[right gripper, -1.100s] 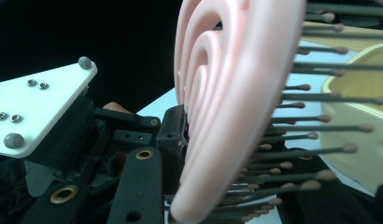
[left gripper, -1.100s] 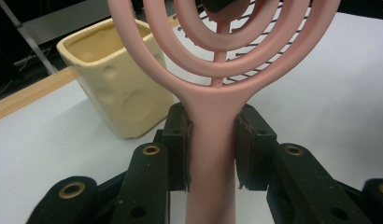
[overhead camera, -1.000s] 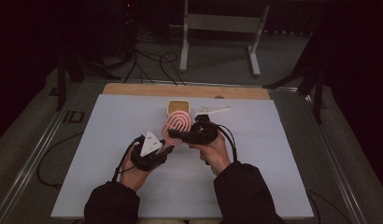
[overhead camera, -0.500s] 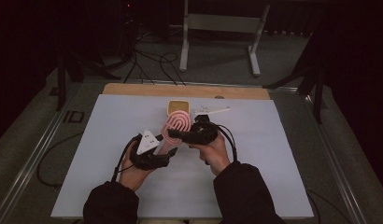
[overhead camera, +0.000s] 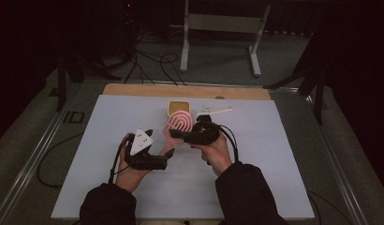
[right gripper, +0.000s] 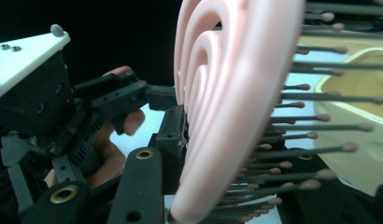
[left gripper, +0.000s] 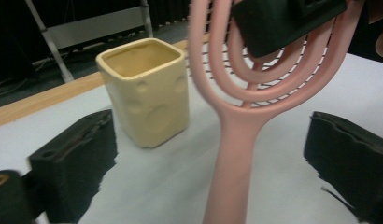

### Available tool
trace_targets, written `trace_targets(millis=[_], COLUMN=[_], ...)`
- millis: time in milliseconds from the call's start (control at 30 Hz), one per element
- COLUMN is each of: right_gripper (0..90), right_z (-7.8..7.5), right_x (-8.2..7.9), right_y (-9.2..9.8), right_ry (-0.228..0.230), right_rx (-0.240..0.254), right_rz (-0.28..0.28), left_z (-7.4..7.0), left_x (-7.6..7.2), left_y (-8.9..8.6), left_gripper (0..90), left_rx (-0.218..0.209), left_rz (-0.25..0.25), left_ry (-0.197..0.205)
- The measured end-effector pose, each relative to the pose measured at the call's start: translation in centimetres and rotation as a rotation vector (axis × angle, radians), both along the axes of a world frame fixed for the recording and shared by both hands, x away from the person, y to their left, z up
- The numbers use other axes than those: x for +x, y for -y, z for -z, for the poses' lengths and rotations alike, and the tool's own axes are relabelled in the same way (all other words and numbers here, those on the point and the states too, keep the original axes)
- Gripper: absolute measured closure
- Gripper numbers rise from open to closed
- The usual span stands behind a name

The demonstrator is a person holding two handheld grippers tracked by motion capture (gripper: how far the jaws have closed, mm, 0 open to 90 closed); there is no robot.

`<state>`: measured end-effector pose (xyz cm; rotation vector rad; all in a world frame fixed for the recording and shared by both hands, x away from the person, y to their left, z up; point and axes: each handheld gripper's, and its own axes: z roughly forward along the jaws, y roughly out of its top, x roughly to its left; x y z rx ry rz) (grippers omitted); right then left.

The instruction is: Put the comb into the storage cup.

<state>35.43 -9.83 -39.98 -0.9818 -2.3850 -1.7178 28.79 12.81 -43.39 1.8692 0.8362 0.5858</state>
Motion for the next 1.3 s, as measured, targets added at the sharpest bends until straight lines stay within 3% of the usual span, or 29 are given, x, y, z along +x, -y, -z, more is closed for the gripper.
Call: trace_targets(millis=[500,1000,1300], right_gripper=[63.8,63.8,63.8], right_z=[-0.1,-0.7,-0.8], right_x=[0.2,0.6,0.8], right_y=[0.3,0.3,0.2], right_ry=[-0.002,0.003,-0.002], right_rx=[0.007,0.011,0.012], right_rz=[0.016,0.023,0.026], left_z=[0.5,3.1,4.3], left_x=[-1.3,-3.4,-4.6], left_y=[-4.2,-8.7,-10.2], left_gripper=[0.1,0.1,0.0], left_rx=[-0.051,-0.084,-0.064], left_rz=[-0.068,-0.122,-0.16], left_ry=[0.051,0.055,0.055])
